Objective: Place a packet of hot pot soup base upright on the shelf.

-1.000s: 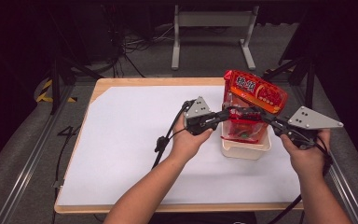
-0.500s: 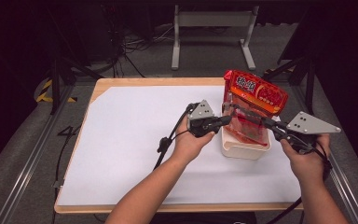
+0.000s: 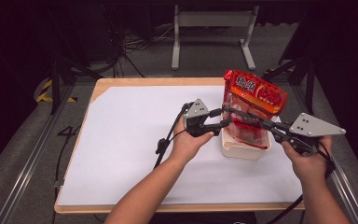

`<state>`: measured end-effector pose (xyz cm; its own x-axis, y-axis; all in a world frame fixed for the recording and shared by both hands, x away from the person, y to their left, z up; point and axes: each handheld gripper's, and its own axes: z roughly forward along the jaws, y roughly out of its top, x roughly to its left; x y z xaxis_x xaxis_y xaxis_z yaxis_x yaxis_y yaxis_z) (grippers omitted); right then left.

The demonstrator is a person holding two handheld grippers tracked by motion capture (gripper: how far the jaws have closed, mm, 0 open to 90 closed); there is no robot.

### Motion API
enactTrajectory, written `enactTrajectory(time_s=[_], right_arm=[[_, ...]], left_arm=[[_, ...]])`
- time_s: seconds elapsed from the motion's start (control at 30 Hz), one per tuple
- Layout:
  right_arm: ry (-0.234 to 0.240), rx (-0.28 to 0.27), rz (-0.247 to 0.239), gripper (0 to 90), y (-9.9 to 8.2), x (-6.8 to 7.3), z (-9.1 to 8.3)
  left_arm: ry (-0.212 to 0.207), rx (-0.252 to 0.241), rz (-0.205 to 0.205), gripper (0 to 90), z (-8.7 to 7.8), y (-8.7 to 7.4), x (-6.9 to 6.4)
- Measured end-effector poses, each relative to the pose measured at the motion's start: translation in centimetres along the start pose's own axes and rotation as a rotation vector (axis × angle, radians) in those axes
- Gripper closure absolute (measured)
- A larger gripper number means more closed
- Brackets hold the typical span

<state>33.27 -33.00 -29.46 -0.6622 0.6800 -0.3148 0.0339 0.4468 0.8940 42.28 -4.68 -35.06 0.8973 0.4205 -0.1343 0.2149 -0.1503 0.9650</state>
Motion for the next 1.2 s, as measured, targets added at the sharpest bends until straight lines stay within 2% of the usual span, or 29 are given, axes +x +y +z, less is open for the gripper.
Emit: enactTrajectory(time_s=[0.17,0.3,0.33,0.47,0.53,0.57,0.7,0.8,1.03,1.2], right_arm=[[0.019,-0.016,-0.001,90.0,0.0,0.1,-0.1],[0.040,-0.038,-0.003,90.0,0.1,0.0,-0.4],[0.050,-0.048,0.007,90.0,0.1,0.0,-0.5],[0.065,-0.078,0.027,90.0,-0.1,-0.2,-0.8],[0.066,-0.082,0.037,90.0,-0.3,-0.3,-0.8],[0.065,-0.083,0.044,90.0,-0.4,-0.4,-0.9],[0.068,-0.086,0.081,90.0,-0.8,-0.7,-0.9],[0.067,-0.087,0.089,90.0,-0.8,-0.7,-0.8],[0.062,-0.080,0.116,90.0,-1.3,-0.8,-0.8],[0.059,-0.058,0.145,90.0,-2.0,-0.8,-0.8]], left_arm=[[0.006,0.005,-0.004,46.0,0.4,-0.1,0.2],[-0.026,-0.008,-0.028,50.6,0.6,-0.1,0.3],[-0.045,-0.008,-0.028,50.5,0.7,-0.1,0.4],[-0.093,-0.010,-0.026,65.1,0.6,0.0,-0.1],[-0.090,-0.001,-0.005,70.3,0.4,0.1,-0.4],[-0.086,0.004,0.006,77.1,0.3,0.2,-0.5],[-0.083,0.008,0.025,82.1,0.0,0.5,-0.8],[-0.071,0.013,0.042,82.9,-0.3,0.7,-1.1],[-0.068,0.038,0.045,83.1,-0.2,0.8,-1.4],[-0.062,0.080,0.057,82.8,0.2,0.6,-1.5]])
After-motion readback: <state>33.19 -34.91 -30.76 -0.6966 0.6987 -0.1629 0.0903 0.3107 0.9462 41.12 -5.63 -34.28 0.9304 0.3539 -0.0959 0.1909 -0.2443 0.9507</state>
